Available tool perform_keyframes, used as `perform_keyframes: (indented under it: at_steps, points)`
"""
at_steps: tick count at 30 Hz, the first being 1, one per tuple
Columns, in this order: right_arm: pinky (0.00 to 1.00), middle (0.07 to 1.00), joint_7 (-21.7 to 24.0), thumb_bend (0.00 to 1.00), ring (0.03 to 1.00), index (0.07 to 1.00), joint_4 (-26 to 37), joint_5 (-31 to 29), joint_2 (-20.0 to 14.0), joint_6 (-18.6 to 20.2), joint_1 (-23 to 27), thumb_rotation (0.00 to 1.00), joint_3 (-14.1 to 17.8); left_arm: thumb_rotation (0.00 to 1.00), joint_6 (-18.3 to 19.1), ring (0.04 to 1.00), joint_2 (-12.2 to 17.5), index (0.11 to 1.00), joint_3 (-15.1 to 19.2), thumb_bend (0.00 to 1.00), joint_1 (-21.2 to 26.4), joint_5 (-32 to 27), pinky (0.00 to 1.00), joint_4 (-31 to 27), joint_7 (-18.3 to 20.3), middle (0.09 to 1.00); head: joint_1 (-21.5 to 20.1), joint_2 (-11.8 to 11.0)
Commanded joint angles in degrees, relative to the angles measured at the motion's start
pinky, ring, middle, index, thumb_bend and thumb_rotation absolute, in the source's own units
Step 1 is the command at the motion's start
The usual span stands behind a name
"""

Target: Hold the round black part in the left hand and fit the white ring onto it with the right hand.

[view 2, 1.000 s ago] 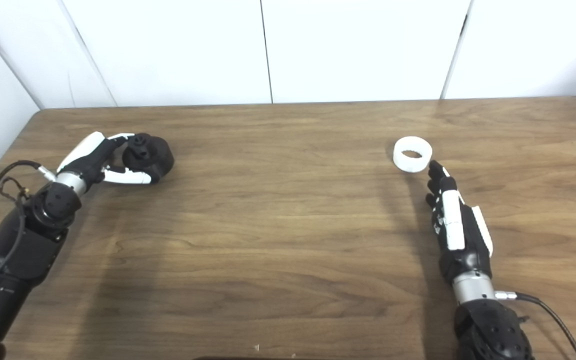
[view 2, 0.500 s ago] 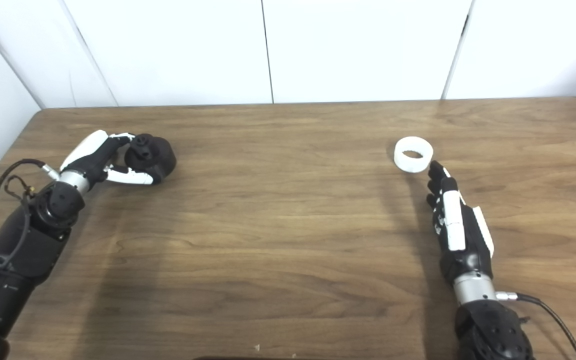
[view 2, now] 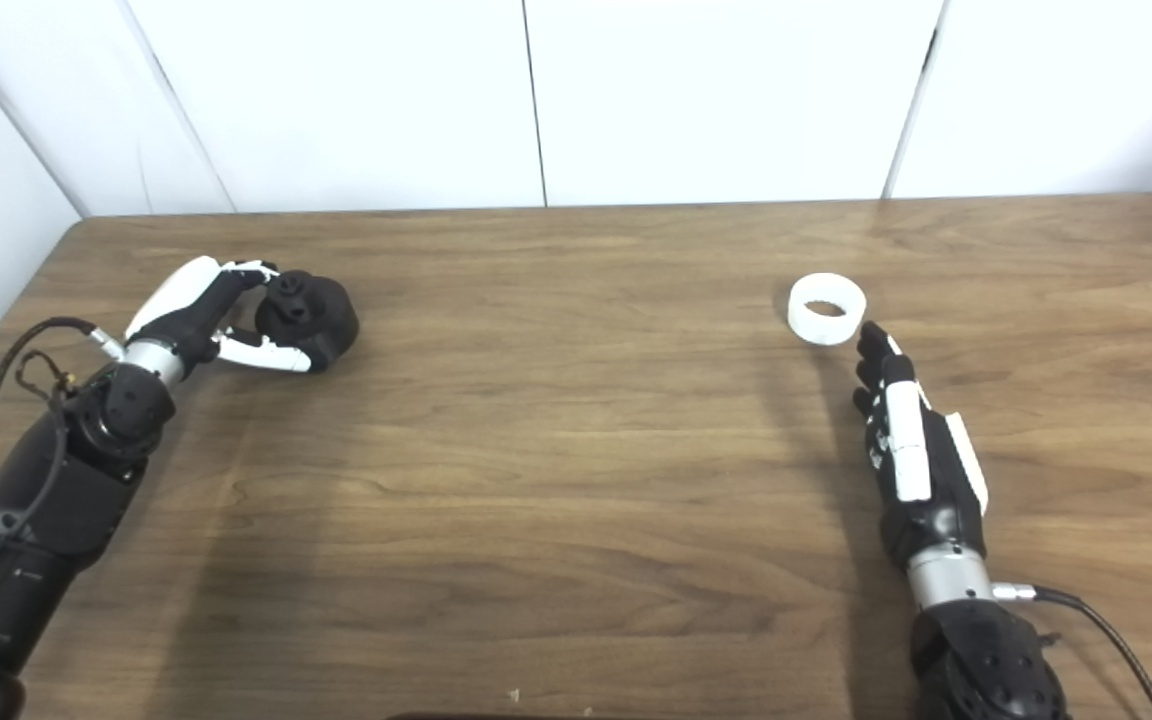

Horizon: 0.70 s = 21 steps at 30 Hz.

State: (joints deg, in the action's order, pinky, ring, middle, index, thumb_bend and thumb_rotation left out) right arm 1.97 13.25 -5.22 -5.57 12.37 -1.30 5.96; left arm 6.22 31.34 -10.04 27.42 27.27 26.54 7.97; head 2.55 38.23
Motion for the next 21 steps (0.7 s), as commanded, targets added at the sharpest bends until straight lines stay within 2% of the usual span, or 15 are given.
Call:
perform_keyframes:
  at_steps: [1, 9, 21]
  points:
    - [1.0, 0.972, 0.1, 0.64, 0.986, 0.952, 1.3, -0.2, -0.4, -1.2, 1.3, 1.0, 0.1, 0.34, -1.1, 1.0, 1.6, 0.701, 0.6, 0.86, 2.9, 0.8, 0.96, -0.8, -1.7, 0.939, 0.0, 0.0]
    - [1.0, 0.971, 0.1, 0.65, 0.986, 0.949, 1.2, -0.2, -0.1, -1.1, 1.3, 1.0, -0.2, 0.34, -1.2, 1.0, 1.6, 0.696, 0.7, 0.87, 2.1, 0.7, 0.93, -2.4, -1.2, 0.939, 0.1, 0.2]
    - [1.0, 0.97, 0.4, 0.63, 0.985, 0.954, 1.2, -0.1, -0.3, -1.1, 1.2, 1.0, -0.6, 0.34, -1.8, 0.991, 1.6, 0.684, 0.3, 0.87, -0.1, 0.9, 0.94, -6.6, -0.4, 0.924, 0.2, 0.5]
